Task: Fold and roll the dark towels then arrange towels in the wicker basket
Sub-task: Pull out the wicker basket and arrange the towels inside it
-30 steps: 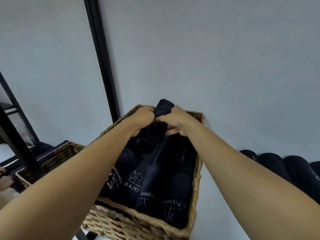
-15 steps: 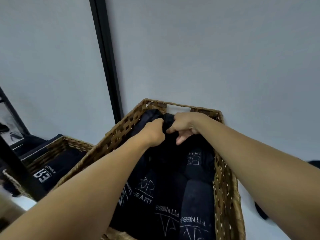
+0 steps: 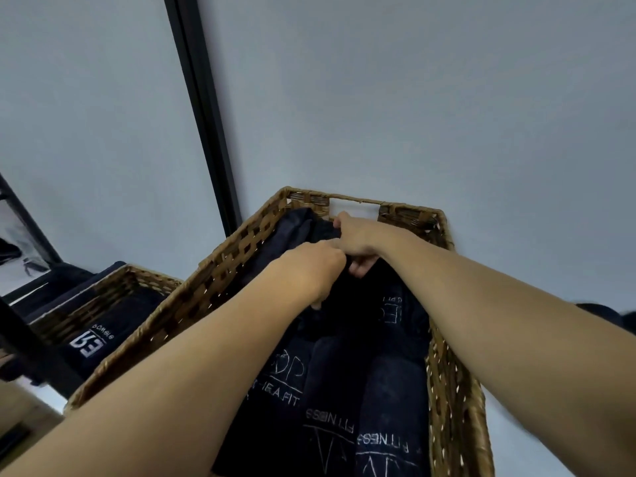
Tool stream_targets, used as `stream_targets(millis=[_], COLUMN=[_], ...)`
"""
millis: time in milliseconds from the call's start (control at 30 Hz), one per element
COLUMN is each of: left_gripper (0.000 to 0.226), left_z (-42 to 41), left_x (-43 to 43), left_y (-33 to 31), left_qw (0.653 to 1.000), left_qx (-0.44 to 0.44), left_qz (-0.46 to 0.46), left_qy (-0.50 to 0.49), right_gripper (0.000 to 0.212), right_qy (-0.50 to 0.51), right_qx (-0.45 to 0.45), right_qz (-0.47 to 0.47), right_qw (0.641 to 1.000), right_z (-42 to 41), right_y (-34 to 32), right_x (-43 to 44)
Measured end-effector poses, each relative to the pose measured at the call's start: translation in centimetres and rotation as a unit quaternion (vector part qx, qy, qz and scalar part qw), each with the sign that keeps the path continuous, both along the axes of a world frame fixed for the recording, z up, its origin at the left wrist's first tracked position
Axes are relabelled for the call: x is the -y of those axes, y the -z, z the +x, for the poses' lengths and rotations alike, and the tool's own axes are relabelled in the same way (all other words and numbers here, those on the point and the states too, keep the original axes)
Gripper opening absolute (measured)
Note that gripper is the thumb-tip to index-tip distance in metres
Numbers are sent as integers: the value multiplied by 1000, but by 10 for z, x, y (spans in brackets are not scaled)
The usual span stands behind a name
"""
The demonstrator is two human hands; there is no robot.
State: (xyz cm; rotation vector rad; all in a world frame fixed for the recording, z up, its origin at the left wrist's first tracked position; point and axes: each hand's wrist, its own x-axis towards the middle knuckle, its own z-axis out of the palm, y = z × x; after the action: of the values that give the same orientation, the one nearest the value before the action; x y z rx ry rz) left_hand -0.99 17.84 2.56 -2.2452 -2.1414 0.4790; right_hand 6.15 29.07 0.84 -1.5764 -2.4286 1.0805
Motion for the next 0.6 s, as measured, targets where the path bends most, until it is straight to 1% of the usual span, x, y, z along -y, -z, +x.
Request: stream_targets(millis=[100,167,233,300,333,400,433,500,533,600], left_gripper=[46,30,18,24,32,44,43,30,23,14], left_z=[-4,-8,-10,-9,-9,-9,-6,4,17,54], left_x=[-1,1,5,8,9,9,7,2,1,-2], left_y=[6,7,8,8,9,4,0,-12,-21,-40], left_qw=[1000,1000,1000,999,998,992,989,980,971,936], left_qx=[-13,4,18,31,49,95,111,140,173,274], left_qz=[16,15,10,5,-2,4,28,109,151,215], left_qy=[5,3,-7,-28,-47,-84,-92,-86,-73,-44], right_gripper=[59,61,61,54,46,30,25,21,20,22], right_qy=[-27,-35,-52,-63,-50,15,53,121,150,194], right_qx=[26,45,63,52,19,-90,-150,-243,-261,-239], right_qz=[30,24,41,110,160,236,248,243,233,203], right_qw=[999,998,996,991,986,968,956,931,925,930], right_z=[1,3,8,18,25,49,67,107,129,171], right_y=[2,1,-5,-19,-26,-37,-42,-46,-44,-33], right_x=[0,4,13,26,31,39,44,54,59,66])
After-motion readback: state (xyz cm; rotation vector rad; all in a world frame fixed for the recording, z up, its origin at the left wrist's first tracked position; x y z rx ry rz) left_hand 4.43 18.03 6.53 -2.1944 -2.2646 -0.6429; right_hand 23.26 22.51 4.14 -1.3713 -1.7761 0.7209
